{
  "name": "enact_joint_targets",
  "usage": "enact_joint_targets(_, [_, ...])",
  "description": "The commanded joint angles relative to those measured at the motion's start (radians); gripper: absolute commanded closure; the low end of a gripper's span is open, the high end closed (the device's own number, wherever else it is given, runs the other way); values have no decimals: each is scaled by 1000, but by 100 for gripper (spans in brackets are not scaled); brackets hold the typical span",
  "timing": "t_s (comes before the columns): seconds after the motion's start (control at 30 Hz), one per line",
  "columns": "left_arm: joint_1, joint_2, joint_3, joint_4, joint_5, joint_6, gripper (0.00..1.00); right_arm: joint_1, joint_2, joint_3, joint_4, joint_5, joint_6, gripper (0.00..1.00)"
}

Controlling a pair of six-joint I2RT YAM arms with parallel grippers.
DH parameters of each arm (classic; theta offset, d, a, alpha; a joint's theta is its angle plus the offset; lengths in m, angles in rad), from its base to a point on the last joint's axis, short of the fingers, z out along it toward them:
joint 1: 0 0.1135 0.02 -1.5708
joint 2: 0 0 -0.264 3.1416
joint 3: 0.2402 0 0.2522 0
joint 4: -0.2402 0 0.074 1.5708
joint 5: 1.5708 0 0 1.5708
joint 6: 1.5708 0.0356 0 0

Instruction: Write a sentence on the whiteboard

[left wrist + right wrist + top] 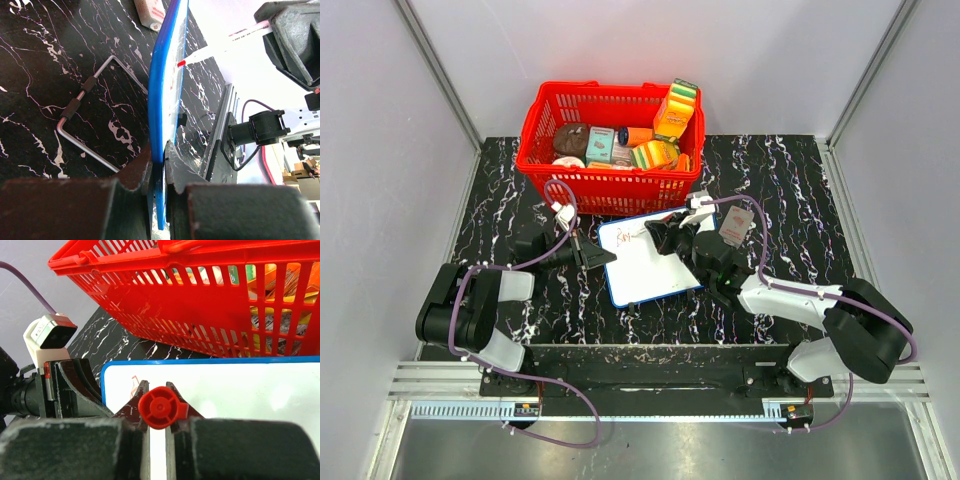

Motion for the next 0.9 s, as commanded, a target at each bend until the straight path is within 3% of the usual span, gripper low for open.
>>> enact_joint_targets(0.0, [-12,-2,13,-10,-55,96,100,-9,-18,-19,11,-18,13,100])
enact_joint_targets(0.87, [-14,-1,15,-14,-57,100,100,-20,-45,-7,31,43,-11,100])
